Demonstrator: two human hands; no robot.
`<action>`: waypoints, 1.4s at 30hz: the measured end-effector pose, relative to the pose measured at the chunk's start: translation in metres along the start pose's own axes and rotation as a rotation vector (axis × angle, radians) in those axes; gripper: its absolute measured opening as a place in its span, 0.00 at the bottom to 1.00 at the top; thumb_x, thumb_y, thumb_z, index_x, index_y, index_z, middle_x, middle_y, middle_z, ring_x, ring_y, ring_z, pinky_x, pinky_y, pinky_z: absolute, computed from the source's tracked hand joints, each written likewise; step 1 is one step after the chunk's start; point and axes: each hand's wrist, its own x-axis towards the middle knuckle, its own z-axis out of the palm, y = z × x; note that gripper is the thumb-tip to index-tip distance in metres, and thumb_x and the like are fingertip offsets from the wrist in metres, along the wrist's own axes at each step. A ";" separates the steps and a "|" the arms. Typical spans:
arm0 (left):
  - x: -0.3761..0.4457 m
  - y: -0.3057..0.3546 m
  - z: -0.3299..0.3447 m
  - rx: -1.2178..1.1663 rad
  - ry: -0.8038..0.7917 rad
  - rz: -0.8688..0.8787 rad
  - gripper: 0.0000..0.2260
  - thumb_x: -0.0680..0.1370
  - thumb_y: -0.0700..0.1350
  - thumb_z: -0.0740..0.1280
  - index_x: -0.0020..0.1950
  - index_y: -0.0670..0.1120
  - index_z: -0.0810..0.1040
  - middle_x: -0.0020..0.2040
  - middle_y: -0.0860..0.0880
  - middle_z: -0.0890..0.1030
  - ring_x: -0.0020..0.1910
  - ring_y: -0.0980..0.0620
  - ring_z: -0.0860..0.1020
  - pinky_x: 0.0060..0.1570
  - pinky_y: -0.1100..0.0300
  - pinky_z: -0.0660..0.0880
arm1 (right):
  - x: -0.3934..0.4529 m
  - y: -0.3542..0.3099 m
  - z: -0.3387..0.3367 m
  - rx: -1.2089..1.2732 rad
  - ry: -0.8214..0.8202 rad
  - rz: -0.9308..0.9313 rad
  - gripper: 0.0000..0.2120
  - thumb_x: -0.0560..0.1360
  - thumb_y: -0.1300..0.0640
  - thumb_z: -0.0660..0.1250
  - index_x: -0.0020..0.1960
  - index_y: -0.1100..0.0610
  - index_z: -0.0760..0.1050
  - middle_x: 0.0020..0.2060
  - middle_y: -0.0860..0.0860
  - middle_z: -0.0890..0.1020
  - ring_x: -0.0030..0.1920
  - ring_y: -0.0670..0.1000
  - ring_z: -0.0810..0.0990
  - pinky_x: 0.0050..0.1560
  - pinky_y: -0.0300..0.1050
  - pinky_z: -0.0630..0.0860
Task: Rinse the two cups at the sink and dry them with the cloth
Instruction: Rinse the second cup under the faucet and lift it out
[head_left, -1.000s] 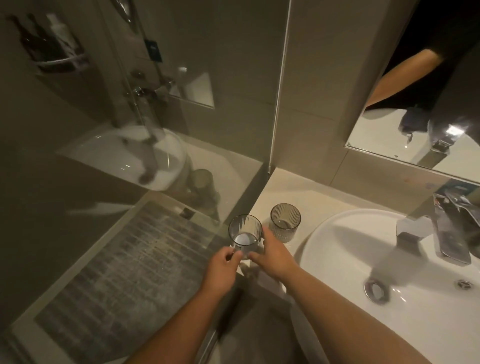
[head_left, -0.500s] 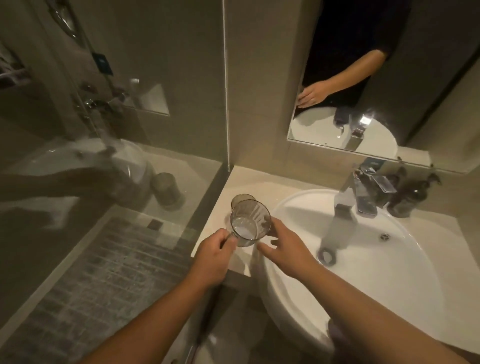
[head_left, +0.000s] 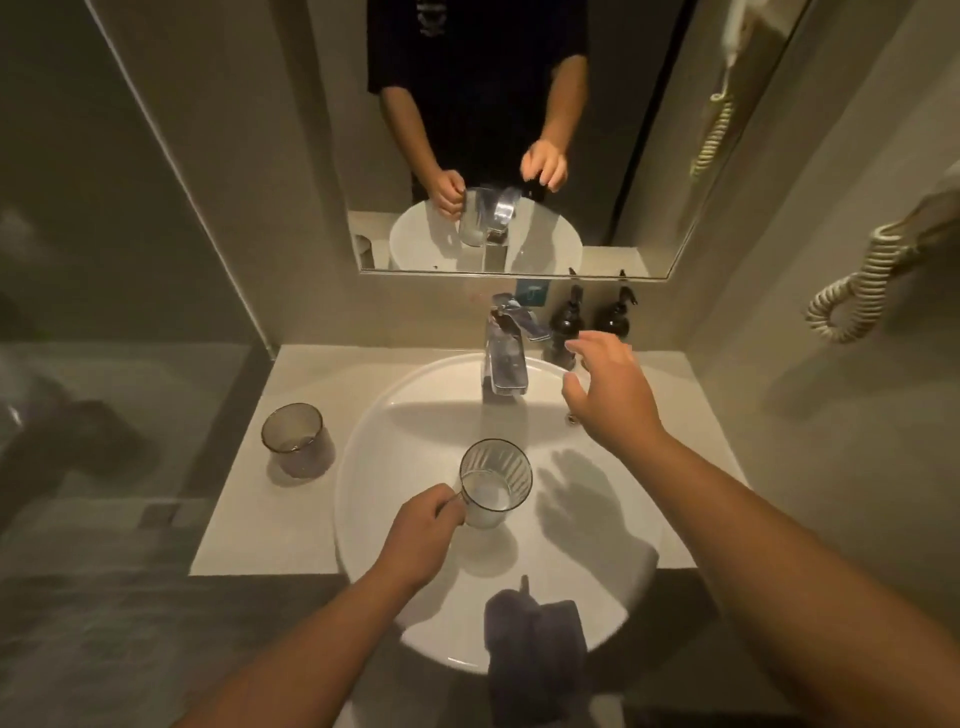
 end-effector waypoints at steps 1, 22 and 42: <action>0.003 0.000 0.006 -0.018 -0.001 -0.019 0.14 0.75 0.48 0.62 0.41 0.36 0.73 0.36 0.42 0.76 0.36 0.51 0.71 0.39 0.55 0.68 | 0.010 0.004 0.002 -0.038 -0.062 -0.009 0.23 0.76 0.57 0.64 0.71 0.55 0.69 0.71 0.54 0.69 0.71 0.57 0.66 0.68 0.53 0.67; 0.065 0.000 0.037 -0.096 0.129 -0.057 0.22 0.66 0.59 0.59 0.35 0.39 0.72 0.34 0.45 0.75 0.37 0.50 0.73 0.41 0.52 0.68 | 0.124 -0.015 0.023 -0.408 -0.144 -0.633 0.15 0.81 0.46 0.55 0.53 0.56 0.73 0.48 0.55 0.81 0.43 0.58 0.79 0.43 0.50 0.71; 0.071 -0.007 0.035 -0.194 0.088 -0.065 0.19 0.66 0.57 0.59 0.33 0.40 0.73 0.33 0.47 0.73 0.36 0.51 0.70 0.42 0.52 0.67 | 0.139 -0.027 0.016 -0.320 -0.284 -0.482 0.13 0.81 0.46 0.57 0.50 0.54 0.75 0.43 0.53 0.80 0.42 0.56 0.77 0.37 0.48 0.73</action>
